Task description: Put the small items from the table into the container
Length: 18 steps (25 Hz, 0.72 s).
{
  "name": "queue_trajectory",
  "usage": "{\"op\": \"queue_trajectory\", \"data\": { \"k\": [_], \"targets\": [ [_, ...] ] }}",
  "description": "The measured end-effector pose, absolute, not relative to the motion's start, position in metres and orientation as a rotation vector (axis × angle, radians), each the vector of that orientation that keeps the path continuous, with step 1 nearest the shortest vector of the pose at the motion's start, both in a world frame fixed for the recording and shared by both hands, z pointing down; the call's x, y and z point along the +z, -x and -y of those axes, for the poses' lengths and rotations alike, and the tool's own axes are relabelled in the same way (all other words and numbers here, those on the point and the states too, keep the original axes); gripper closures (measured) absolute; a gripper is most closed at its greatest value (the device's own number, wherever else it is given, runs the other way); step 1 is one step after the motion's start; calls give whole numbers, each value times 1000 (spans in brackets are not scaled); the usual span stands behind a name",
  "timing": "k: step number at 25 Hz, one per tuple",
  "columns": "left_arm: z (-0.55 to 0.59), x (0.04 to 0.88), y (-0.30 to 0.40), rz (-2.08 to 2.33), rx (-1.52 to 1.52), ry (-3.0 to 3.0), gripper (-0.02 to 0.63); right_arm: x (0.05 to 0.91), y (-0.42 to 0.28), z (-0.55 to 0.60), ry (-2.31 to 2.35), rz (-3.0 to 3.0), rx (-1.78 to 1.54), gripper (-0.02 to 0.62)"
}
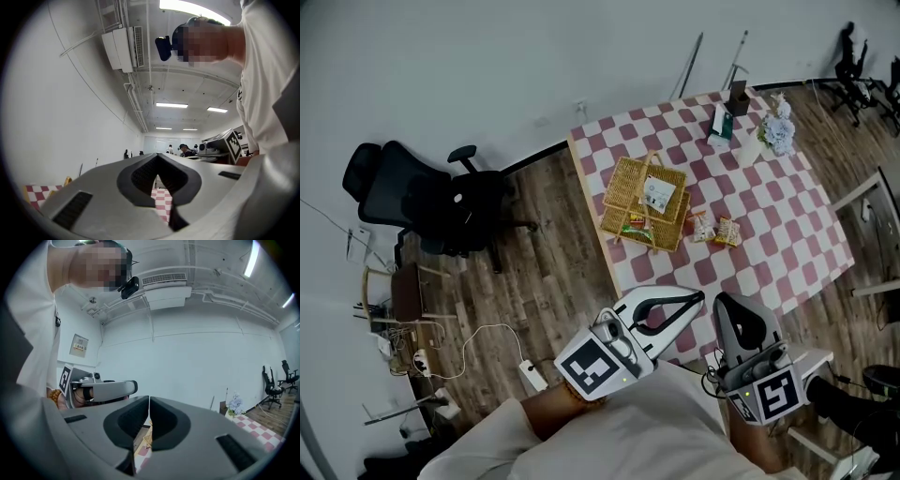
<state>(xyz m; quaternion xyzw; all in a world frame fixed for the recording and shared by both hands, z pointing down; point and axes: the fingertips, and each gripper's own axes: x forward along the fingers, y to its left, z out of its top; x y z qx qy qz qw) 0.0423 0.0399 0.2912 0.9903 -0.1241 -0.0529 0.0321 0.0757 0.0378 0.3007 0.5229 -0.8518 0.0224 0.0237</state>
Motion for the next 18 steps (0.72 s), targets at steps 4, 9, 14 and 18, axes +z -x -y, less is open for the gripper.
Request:
{"op": "queue_trajectory", "data": {
  "k": [4, 9, 14, 18],
  "targets": [
    [-37, 295, -44, 387, -151, -3045, 583, 304, -78, -37, -1625, 2623, 75, 588],
    [-29, 309, -52, 417, -95, -3037, 581, 315, -87, -29, -1642, 2574, 77, 560],
    [-17, 333, -65, 399, -61, -2979, 581, 338, -106, -16, -1663, 2498, 84, 549],
    [-3, 351, -81, 402, -44, -3013, 581, 361, -124, -2, -1679, 2433, 102, 549]
  ]
}}
